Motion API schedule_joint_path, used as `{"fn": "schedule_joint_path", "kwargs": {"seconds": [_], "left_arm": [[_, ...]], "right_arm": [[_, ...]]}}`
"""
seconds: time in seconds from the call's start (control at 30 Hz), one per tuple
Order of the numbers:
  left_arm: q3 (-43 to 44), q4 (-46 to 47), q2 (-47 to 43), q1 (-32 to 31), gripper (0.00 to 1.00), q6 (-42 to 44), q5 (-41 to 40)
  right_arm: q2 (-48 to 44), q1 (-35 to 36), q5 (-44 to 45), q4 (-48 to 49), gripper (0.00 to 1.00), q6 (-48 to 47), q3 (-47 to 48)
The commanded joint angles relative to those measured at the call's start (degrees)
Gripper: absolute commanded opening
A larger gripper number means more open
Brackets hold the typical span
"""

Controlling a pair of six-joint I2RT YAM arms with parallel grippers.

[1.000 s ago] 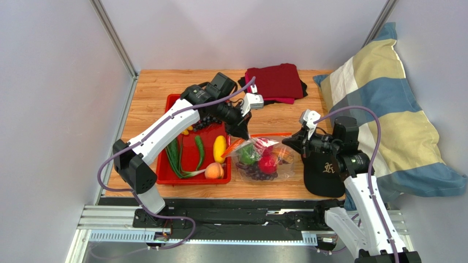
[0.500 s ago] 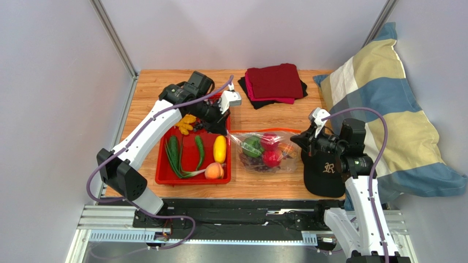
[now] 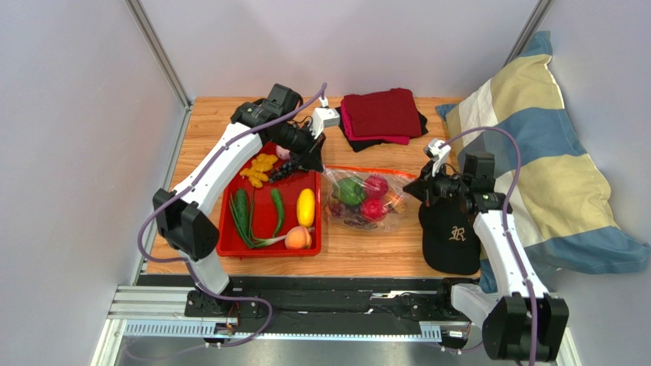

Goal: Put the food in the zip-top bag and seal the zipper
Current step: Place the zipper food storage bag at the center of the board.

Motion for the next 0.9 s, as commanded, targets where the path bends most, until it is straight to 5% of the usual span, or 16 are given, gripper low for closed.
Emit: {"fn": "schedule_joint_path", "kwargs": {"seconds": [0.0,0.3,0.43,0.63,0.73,0.87], "left_arm": [[6.3,5.3,5.6,1.1,0.06,-5.4,-2.7],[20.1,9.6,23.4,1.0,0.08,-10.7,-7.2],[17.8,11.3,26.3,-0.3,0.08,-13.0,-8.0],[8.7,16.6,21.4,-0.8,0.10,-14.7,-12.5],[7.6,17.6,19.8,-0.4,0.30,-15.7,-14.7],[12.5,14.1,19.0,1.7,0.64,-17.1,-14.8]], "right_arm": [[6.9,-0.8,6.2,5.8,0.00,0.6,4.2],[26.6,-0.9,16.7,9.8,0.00,-2.8,13.6],[37.3,-1.4,18.2,8.0,0.00,-5.2,19.0],[39.6,-1.4,15.4,5.4,0.00,-3.3,21.3],[36.7,-1.4,15.4,5.5,0.15,-0.8,19.9],[31.7,-1.4,16.3,4.8,0.58,2.5,20.4]]}}
